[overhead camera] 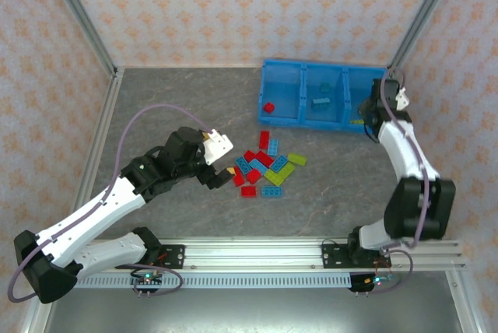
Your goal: Sort the legos into containers by color
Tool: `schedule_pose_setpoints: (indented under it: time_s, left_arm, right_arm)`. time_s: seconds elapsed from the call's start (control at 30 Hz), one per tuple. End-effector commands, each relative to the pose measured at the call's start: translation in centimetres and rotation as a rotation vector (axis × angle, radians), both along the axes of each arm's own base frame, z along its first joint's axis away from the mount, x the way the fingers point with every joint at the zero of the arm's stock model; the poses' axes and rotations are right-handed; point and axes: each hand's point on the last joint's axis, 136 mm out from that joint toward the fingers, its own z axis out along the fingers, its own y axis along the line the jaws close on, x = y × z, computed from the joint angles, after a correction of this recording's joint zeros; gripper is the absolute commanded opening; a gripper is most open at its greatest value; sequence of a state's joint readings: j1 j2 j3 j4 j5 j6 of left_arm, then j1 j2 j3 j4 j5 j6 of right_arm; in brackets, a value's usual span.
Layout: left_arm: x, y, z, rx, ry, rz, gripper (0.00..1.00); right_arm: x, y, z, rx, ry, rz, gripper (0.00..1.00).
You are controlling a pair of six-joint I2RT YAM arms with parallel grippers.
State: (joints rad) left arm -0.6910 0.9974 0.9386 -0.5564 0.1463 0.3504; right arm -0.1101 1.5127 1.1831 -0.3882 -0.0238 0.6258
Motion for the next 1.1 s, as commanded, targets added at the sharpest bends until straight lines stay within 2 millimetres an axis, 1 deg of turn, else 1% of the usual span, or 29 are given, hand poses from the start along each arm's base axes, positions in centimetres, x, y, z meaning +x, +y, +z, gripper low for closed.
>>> schedule_pose_setpoints:
  time_s: [0.0, 0.07, 0.1, 0.17, 0.2, 0.23, 0.27, 0.3, 0.37, 0.43, 0.47, 0.57, 0.67, 0.73, 0.83, 0.9, 0.97, 1.0, 1.07]
  left_arm:
    - [0.4, 0.8, 0.2, 0.017, -0.03, 0.026, 1.0]
    - [0.4, 0.8, 0.1, 0.022, -0.03, 0.028, 1.0]
    - [0.4, 0.8, 0.1, 0.022, -0.03, 0.029, 1.0]
    - [0.4, 0.8, 0.0, 0.022, -0.028, 0.026, 1.0]
    - [0.4, 0.7, -0.1, 0.023, -0.022, 0.024, 1.0]
    - [0.4, 0.7, -0.2, 0.025, -0.017, 0.023, 1.0]
    - [0.4, 0.7, -0.3, 0.029, -0.012, 0.024, 1.0]
    - [0.4, 0.7, -0.3, 0.031, -0.008, 0.024, 1.0]
    - [0.4, 0.8, -0.1, 0.031, -0.008, 0.031, 1.0]
    - [0.5, 0.8, 0.1, 0.022, -0.015, 0.039, 1.0]
    - [0.6, 0.8, 0.2, 0.012, -0.014, 0.048, 1.0]
    - [1.0, 0.7, 1.2, -0.039, 0.008, 0.108, 1.0]
    - [1.9, 1.2, 2.8, -0.101, 0.057, 0.247, 1.0]
    - [2.1, 1.3, 3.6, -0.174, 0.111, 0.345, 1.0]
    - [2.2, 1.7, 3.9, -0.276, 0.18, 0.48, 1.0]
    - [2.4, 2.5, 3.0, -0.331, 0.238, 0.619, 0.98]
    - [2.3, 2.9, 1.3, -0.353, 0.315, 0.736, 0.94]
    - [2.2, 2.5, 0.1, -0.364, 0.37, 0.765, 0.93]
    - [1.7, 1.0, -2.5, -0.381, 0.477, 0.795, 0.89]
  right_arm:
    - [3.7, -1.0, -1.7, 0.033, 0.038, 0.036, 0.27]
    - [5.8, -1.3, -2.6, 0.049, 0.07, 0.046, 0.28]
    - [6.5, -1.5, -2.9, 0.051, 0.087, 0.047, 0.3]
    - [7.4, -1.8, -3.2, 0.047, 0.118, 0.042, 0.38]
    - [7.7, -1.9, -3.3, 0.046, 0.127, 0.04, 0.45]
    - [7.8, -2.0, -3.1, 0.05, 0.132, 0.038, 0.52]
    - [7.8, -2.0, -2.9, 0.05, 0.134, 0.039, 0.56]
    - [7.5, -1.8, -2.4, 0.052, 0.137, 0.042, 0.58]
    - [6.5, -1.9, -1.7, 0.045, 0.143, 0.032, 0.61]
    - [5.0, -1.6, -1.0, 0.045, 0.136, 0.036, 0.62]
    - [4.3, -1.3, -0.3, 0.051, 0.122, 0.044, 0.62]
    - [0.9, 0.7, 0.7, 0.099, 0.099, 0.096, 0.63]
    - [-3.0, 3.5, 2.2, 0.117, 0.056, 0.172, 0.66]
    - [-5.7, 6.3, 3.3, 0.142, 0.04, 0.259, 0.68]
    - [-9.9, 10.3, 5.1, 0.118, 0.029, 0.387, 0.74]
    - [-12.7, 13.0, 5.5, 0.099, 0.04, 0.478, 0.82]
    - [-14.9, 15.2, 5.3, 0.114, 0.061, 0.556, 0.84]
    - [-15.9, 16.2, 4.9, 0.138, 0.081, 0.59, 0.85]
    - [-17.4, 18.4, 4.2, 0.201, 0.114, 0.66, 0.85]
